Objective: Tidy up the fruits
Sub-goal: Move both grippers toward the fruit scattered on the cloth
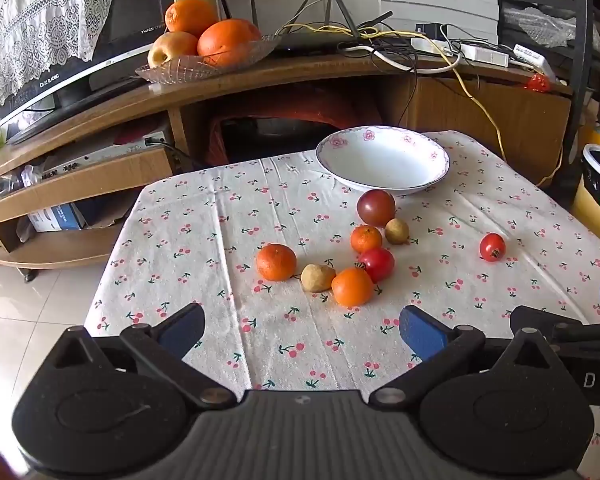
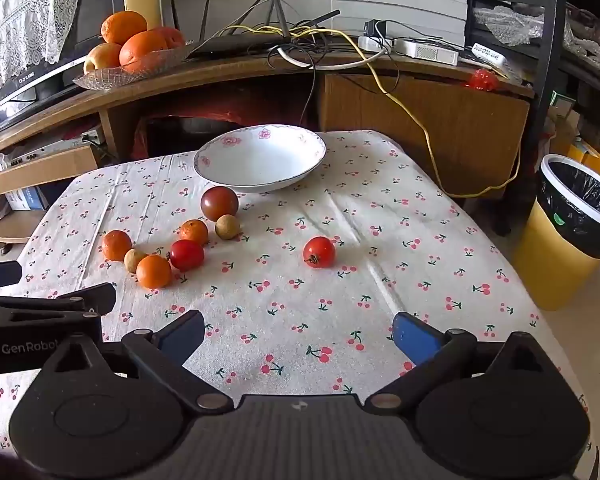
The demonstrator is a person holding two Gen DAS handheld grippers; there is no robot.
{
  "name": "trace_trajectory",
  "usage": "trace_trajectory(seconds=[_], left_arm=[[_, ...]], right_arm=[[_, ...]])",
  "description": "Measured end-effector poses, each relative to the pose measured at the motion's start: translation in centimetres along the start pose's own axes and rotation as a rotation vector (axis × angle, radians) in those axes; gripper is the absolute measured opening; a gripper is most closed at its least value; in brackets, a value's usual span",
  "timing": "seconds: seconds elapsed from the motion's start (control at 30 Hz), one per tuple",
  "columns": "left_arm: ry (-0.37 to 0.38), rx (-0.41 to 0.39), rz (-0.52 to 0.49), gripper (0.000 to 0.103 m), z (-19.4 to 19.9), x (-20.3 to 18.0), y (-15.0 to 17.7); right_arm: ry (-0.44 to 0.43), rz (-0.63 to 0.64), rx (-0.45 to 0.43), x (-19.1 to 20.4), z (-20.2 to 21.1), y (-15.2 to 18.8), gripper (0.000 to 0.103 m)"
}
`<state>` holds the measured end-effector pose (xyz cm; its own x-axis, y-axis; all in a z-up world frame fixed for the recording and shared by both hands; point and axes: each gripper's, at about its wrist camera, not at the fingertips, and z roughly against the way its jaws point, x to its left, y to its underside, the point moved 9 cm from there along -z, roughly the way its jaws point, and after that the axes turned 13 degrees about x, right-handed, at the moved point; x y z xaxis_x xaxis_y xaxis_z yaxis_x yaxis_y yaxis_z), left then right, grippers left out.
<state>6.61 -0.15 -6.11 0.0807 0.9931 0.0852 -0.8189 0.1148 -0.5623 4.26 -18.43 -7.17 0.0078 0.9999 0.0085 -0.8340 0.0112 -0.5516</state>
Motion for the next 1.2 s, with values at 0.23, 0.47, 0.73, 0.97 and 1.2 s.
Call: trace_trajectory(seconds=[0.23, 0.47, 0.73, 0.97, 1.2], left_arm=[[0.006, -0.001, 0.001, 0.103, -0.3, -0.2, 0.2], [0.02, -0.002, 0.01, 0.103, -0.4, -0.1, 0.0], [0.015, 0.0, 0.002, 0.103, -0.5, -0.1, 0.1], [0.017, 0.005, -0.017, 0.103, -0.7, -0.2, 0.4], [0.018, 0.003, -0.019, 0.103, -0.7, -0.2, 0.3]], right_arm=[[0.001, 0.003, 0.003, 0.2, -0.2, 0.0, 0.094], [-0.026, -0.01, -0.009, 0.4, -0.3, -0.2, 0.093], [-0.026, -0.008, -0.003, 0.5, -0.5, -0.1, 0.091], [-0.025, -0.024, 0.0, 0.1, -0.8, -0.3, 0.091], [-0.027, -0.023, 0.011, 0.2, -1.1, -0.1, 0.089]])
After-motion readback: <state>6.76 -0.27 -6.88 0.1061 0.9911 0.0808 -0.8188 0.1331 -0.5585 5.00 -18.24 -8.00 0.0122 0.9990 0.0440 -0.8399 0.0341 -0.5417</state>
